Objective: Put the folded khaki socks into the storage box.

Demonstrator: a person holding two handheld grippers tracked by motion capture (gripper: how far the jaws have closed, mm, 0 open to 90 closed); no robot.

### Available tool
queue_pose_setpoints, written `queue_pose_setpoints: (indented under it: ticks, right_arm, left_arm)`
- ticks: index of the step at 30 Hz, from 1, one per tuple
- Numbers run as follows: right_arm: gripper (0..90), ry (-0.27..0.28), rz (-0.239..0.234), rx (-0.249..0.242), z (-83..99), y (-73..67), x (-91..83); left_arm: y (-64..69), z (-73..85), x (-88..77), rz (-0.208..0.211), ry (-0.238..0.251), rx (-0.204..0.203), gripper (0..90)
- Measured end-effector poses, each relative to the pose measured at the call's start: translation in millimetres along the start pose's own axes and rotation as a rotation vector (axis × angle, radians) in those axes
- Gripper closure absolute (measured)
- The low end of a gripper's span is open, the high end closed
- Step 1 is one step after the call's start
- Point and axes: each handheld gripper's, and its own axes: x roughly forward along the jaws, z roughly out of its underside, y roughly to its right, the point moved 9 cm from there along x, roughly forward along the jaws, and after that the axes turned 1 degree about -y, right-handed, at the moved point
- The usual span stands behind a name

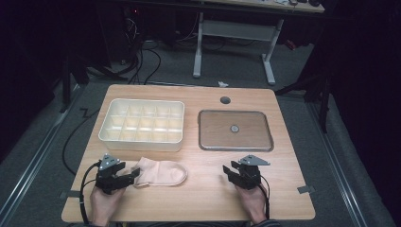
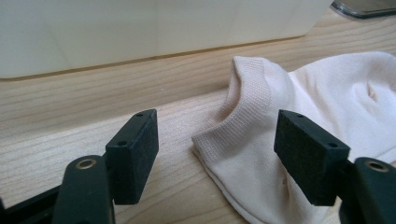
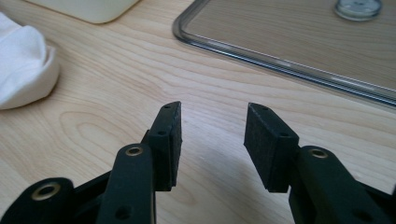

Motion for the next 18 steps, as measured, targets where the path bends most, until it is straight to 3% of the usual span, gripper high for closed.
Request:
queue_pose_setpoints:
  ticks: [8, 18]
  right_arm:
    - [57.5, -0.011, -0.052, -0.051, -5.4, -24.8, 8.7]
    - [58.0, -0.019, -0.097, -0.107, -14.7, -49.9, 17.9]
  left_arm:
    - [4.0, 2.4, 3.1, -0.028, -0.005, 0.01, 33.5]
    - [5.0, 4.6, 6.1, -0.034, -0.013, 0.011, 34.3]
